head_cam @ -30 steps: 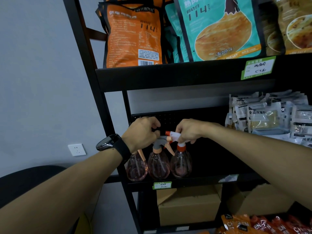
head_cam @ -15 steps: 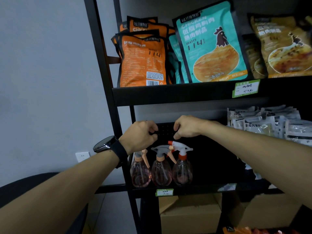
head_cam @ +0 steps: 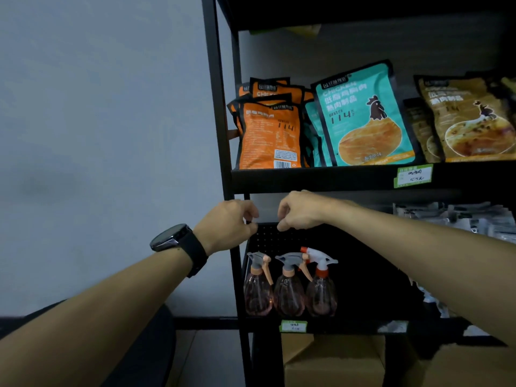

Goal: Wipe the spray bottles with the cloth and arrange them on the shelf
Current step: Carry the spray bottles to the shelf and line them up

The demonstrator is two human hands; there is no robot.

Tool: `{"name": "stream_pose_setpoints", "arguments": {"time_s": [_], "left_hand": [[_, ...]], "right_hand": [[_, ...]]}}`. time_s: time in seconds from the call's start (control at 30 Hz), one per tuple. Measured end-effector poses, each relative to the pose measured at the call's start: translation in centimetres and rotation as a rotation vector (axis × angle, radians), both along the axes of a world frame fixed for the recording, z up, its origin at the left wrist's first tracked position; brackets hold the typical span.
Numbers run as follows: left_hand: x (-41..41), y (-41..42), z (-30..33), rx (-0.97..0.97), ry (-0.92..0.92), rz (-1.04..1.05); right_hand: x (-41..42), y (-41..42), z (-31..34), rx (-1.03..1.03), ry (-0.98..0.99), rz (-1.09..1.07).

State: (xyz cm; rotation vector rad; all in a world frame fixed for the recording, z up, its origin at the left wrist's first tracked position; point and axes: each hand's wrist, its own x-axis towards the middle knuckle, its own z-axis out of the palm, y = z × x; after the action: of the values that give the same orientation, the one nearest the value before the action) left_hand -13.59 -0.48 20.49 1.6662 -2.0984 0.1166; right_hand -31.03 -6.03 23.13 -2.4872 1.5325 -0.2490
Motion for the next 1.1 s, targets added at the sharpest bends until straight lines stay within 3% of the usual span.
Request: {"name": "stream_pose_setpoints", "arguments": {"time_s": [0.6, 1.1], "left_hand": [[12.1, 10.5, 1.5, -0.008, 0.021, 0.31], [24.6, 20.8, -1.0, 0.026, 0.086, 0.641]], "right_hand": [[14.7, 7.0, 1.0, -0.076, 0.045, 0.322], [29.6, 13.2, -2.4, -0.021, 0.05, 0.602]]}}
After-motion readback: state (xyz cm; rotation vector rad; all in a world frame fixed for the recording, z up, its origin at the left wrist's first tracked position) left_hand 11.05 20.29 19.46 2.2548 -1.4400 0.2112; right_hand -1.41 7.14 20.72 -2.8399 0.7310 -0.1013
